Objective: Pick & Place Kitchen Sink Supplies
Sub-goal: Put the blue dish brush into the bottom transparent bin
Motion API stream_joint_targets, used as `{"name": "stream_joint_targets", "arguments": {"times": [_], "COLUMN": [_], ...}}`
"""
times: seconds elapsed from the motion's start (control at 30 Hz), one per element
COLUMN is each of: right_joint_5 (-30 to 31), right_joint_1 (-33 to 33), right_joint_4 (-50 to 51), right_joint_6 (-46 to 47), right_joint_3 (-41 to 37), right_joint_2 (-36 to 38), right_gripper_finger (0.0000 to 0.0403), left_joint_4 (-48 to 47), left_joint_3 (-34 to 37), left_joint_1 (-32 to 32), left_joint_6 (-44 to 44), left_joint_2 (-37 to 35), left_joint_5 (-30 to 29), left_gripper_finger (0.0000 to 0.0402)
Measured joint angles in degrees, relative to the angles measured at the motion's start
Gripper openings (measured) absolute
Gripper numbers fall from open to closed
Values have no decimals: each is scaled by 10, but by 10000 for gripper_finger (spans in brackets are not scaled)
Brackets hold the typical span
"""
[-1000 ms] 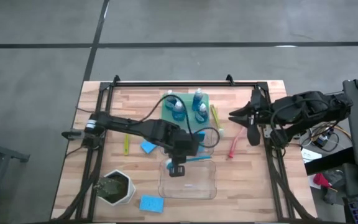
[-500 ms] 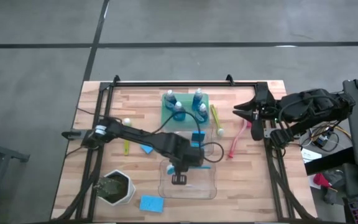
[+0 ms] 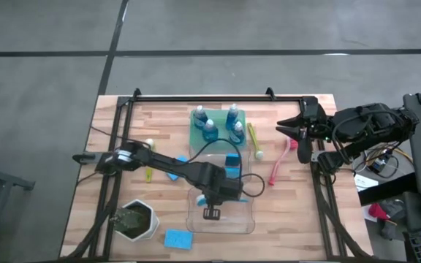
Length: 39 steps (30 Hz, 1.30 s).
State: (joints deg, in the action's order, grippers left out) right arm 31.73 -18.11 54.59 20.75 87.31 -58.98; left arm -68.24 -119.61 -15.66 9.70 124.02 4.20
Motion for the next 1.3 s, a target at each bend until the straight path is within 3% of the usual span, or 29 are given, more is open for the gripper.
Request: {"name": "stream_joint_targets", "arguments": {"times": [1.3], "right_joint_5": [13], "right_joint_1": [0], "right_joint_4": [0], "right_joint_6": [-8], "right_joint_3": [0], "right_joint_2": [0], "right_gripper_finger": [73], "left_joint_4": [42], "left_joint_3": [42], "left_joint_1": [-4], "left_joint_6": [-3], "left_joint_2": [39], "left_joint_5": [-7], "left_gripper_finger": [19]}}
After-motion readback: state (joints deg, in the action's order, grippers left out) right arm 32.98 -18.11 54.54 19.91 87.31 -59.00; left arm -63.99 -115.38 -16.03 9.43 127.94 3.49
